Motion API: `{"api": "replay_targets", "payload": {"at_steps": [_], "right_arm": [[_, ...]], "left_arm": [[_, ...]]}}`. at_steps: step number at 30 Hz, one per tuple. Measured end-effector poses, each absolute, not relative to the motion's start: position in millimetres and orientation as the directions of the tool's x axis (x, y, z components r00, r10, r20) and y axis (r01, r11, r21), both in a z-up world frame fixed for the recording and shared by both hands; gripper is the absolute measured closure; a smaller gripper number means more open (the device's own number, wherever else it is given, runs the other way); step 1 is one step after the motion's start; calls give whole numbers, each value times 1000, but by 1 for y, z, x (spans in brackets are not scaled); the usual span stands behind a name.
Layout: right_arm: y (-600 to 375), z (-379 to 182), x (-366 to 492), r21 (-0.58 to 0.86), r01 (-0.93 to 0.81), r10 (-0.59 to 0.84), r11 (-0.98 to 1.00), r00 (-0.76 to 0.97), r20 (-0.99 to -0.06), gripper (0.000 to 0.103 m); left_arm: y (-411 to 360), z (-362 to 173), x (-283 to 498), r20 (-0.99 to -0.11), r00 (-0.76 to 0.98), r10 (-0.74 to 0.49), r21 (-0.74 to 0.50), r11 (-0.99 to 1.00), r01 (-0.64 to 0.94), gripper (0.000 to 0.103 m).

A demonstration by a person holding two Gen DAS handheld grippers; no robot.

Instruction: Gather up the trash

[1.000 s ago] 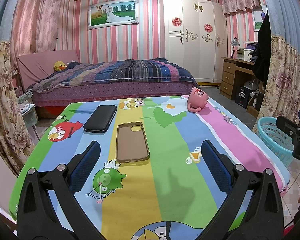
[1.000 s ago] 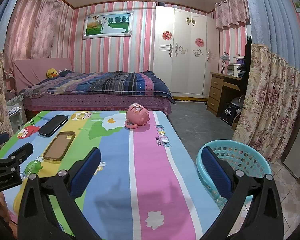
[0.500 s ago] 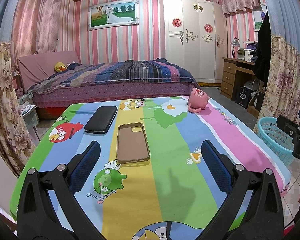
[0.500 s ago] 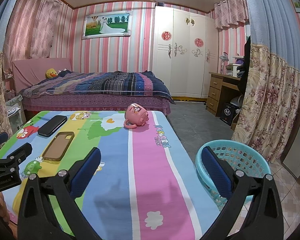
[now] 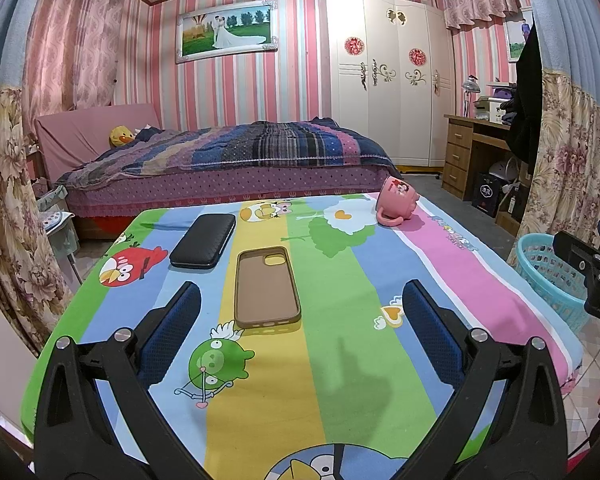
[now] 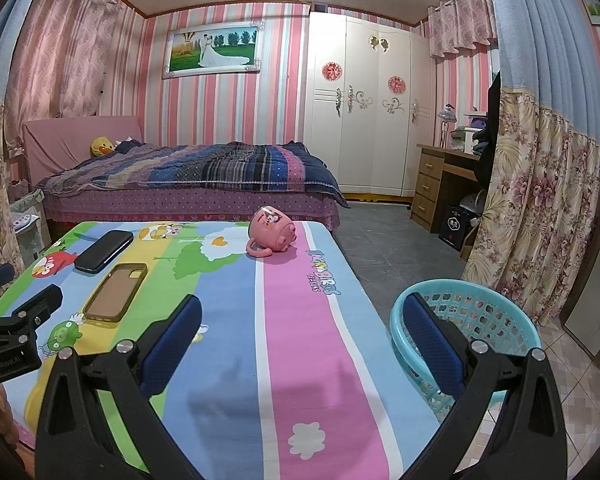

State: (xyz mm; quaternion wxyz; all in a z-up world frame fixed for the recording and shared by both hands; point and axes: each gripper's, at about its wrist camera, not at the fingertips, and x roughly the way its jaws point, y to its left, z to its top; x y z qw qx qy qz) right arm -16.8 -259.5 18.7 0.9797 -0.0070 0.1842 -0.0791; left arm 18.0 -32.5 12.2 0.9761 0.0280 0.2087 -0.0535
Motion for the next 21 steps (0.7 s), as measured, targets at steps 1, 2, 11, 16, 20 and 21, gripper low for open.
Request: {"api": "replay_targets", "payload": {"at_steps": [1,2,11,16,20,21], "right_arm": [[-259,19,-17,-43,153,-158,987,920,-360,5],[-260,19,-17,-44,153,-159,987,919,-360,5],[-260,19,-17,-43,153,-158,987,920,-360,5],[-261,19,-17,-45,153,-159,987,920,-359,5],[-259,18,-17,-44,152,-158,987,919,-361,5],[-259,18,-17,-44,153,-158,987,920,-360,5]], "left_arm": [[-32,13,18,-408,908,-91,35,993,115,5],[-32,13,19,-404,910,-89,40,993,115,5],[-31,14,17,-398,913,-85,41,993,111,5],[-29,11,22,-429,897,-102,17,992,122,5],[-27,10,22,-431,897,-100,9,993,115,5],[-27,10,22,-431,897,-100,7,993,114,5]]}}
